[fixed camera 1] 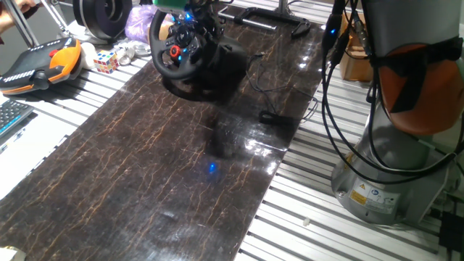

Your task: Rotate the steering wheel 90 degrees clockwise

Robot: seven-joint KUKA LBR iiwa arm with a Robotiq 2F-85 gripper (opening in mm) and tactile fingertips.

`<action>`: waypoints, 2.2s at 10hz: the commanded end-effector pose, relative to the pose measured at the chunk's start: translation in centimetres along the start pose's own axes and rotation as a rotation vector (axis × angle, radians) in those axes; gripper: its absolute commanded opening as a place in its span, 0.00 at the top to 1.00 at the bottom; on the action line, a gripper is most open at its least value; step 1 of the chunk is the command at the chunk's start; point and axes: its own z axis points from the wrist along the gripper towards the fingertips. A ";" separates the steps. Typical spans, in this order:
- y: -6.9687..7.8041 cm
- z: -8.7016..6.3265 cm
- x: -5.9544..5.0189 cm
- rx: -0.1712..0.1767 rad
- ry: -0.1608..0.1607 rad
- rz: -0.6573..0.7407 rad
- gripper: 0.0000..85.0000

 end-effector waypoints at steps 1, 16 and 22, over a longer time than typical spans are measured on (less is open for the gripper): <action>0.1 0.1 0.1 -0.005 0.005 0.011 0.99; 1.4 1.7 2.5 -0.040 -0.004 0.118 0.93; 0.9 0.4 1.2 -0.036 -0.036 0.046 0.01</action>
